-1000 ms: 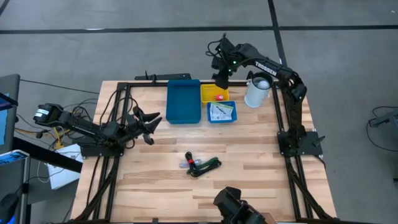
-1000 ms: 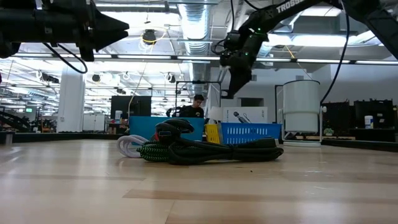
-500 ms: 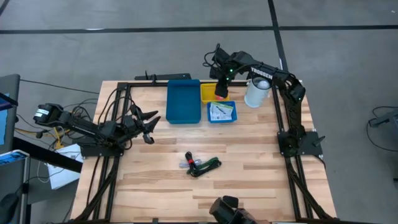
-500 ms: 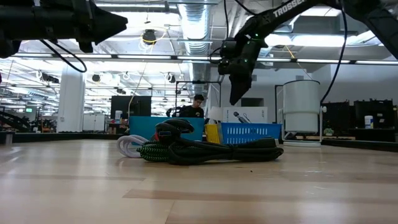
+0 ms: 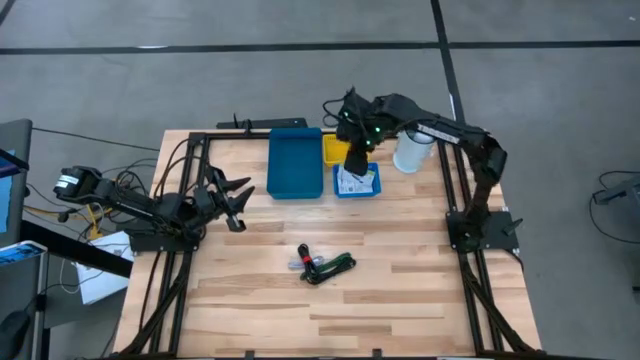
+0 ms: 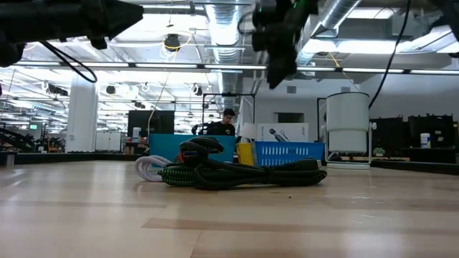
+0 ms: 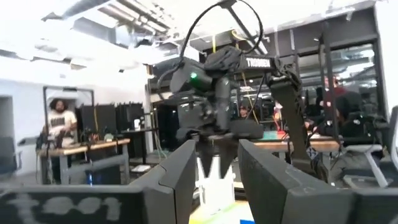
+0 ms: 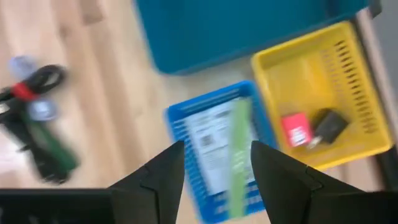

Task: Pick and place items into bin
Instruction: Put the bottom black charger cable into the dark blue bin

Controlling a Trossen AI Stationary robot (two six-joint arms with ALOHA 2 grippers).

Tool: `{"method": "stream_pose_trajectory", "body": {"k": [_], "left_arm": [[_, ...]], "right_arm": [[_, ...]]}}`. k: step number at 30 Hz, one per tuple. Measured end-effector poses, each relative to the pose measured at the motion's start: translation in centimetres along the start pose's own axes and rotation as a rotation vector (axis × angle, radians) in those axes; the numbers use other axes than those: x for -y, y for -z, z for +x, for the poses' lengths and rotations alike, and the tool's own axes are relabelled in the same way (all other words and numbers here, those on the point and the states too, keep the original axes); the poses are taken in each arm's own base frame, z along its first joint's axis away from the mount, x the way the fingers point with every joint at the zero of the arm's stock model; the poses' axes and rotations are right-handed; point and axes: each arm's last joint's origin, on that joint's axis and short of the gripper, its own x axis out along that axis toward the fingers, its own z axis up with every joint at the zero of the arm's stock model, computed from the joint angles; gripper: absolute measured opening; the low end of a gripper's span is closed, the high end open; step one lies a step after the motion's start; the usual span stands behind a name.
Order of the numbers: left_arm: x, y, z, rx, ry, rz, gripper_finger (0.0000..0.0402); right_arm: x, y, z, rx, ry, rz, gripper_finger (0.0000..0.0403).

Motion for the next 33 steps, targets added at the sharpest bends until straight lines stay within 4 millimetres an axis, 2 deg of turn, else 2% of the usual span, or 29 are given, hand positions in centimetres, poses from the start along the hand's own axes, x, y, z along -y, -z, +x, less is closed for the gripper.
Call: {"method": "stream_pose_trajectory", "body": {"k": [5,8,12,18,22,26,29,33], "left_arm": [[0.3,-0.1,0.0,0.035,0.086,0.079,0.0112],[0.5,0.1,0.0,0.03,0.132,0.096,0.0112],[0.5,0.2,0.0,0.027,0.14,0.103,0.0112],[0.2,-0.1,0.0,0.04,0.083,0.125,0.0112],[-0.5,-0.6,0.0,0.026,-0.084,0.028,0.0112],[-1.3,-1.0,-0.3,-0.009,-0.261,-0.05,0.0112],[-1.3,-1.0,-0.6,-0.06,-0.274,0.007,0.0112],[-0.6,-1.4,-0.5,-0.151,-0.194,0.06,0.0112]], "right_arm": [[-5.1,0.4,-1.4,-0.006,-0.044,-0.019,0.0168],[-8.5,0.3,-1.2,0.002,-0.074,-0.073,0.0163],[-12.9,0.1,0.1,0.007,-0.03,-0.16,0.0156],[-18.6,-0.7,4.2,0.052,0.019,-0.246,0.0154],[-20.6,-0.5,8.4,-0.027,0.017,-0.229,0.016],[-21.5,0.0,12.6,-0.123,0.033,-0.198,0.0166],[-21.7,0.4,15.2,-0.189,0.047,-0.161,0.0166],[-22.4,1.0,17.1,-0.243,0.03,-0.122,0.0164]]}}
